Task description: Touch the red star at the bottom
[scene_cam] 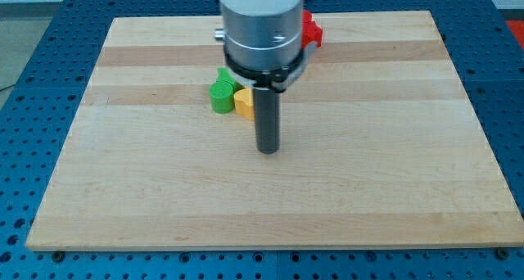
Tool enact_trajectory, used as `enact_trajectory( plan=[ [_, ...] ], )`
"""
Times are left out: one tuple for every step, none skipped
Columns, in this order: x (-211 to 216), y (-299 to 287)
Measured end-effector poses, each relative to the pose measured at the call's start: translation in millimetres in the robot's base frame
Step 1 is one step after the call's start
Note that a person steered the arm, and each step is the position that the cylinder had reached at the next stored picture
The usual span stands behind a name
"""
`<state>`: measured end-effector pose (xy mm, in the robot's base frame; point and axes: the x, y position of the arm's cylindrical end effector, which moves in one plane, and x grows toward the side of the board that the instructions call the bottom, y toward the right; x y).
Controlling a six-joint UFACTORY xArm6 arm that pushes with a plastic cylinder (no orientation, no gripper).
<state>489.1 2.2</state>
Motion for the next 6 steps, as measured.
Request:
enact_trajectory(
  plan=[
    [-32, 51],
    [-92, 91],
    [-133, 90],
    [-173, 81],
    [-194, 71],
    [-176, 64]
  ],
)
